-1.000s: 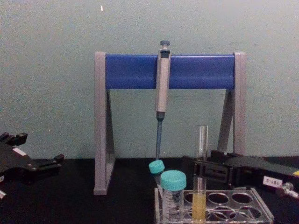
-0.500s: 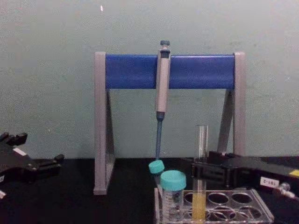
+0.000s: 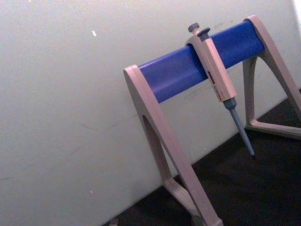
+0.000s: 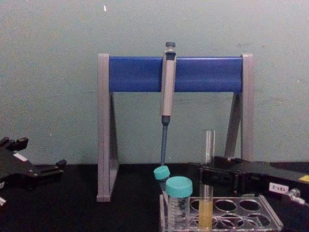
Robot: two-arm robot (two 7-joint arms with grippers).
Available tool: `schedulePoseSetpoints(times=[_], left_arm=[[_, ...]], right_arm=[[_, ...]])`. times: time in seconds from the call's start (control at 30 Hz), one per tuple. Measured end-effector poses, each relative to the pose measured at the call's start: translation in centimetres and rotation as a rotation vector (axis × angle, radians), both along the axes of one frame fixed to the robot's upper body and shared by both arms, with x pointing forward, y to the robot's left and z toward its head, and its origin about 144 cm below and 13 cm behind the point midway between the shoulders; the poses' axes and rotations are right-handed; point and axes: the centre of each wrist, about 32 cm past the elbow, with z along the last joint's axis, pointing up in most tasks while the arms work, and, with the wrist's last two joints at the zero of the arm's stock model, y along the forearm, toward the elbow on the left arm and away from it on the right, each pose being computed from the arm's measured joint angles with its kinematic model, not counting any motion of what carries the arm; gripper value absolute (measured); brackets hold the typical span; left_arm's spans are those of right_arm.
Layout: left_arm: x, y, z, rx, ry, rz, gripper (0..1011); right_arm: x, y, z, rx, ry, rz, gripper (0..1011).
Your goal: Pick up the test tube from the test tube rack, shake it, then place it back into the test tube rack.
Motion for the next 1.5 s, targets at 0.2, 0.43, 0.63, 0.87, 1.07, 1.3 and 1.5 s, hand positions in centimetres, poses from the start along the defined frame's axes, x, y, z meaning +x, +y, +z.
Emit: schedulePoseSetpoints(times=[0.2,0.43,0.63,0.87,1.07,1.3,1.5], left_arm=[[0.0,0.0,0.0,0.0,0.0,0.0,1001],[0.0,0.0,0.0,0.0,0.0,0.0,1001],[0.0,0.0,0.0,0.0,0.0,0.0,1001],[0.0,0.0,0.0,0.0,0.0,0.0,1001],[0.0,0.0,0.0,0.0,0.0,0.0,1001],[0.0,0.0,0.0,0.0,0.0,0.0,1001],[0.0,0.0,0.0,0.0,0.0,0.0,1001]], right_arm=[[-0.01,-0.01,0.01,0.001,0.0,0.0,744],[-0.02,-0.02,-0.01,0.002,0.0,0.0,545],[-0.03,-0.02,-0.02,0.003,0.0,0.0,338],[-0.04,-0.02,-0.02,0.003,0.001,0.001,238],[-0.03,-0.02,-0.02,0.003,0.001,0.0,238],[-0.11,0.0,-0.02,-0.001,-0.006,-0.003,238],[-0.16,0.03,0.14,-0.015,-0.029,-0.001,238]])
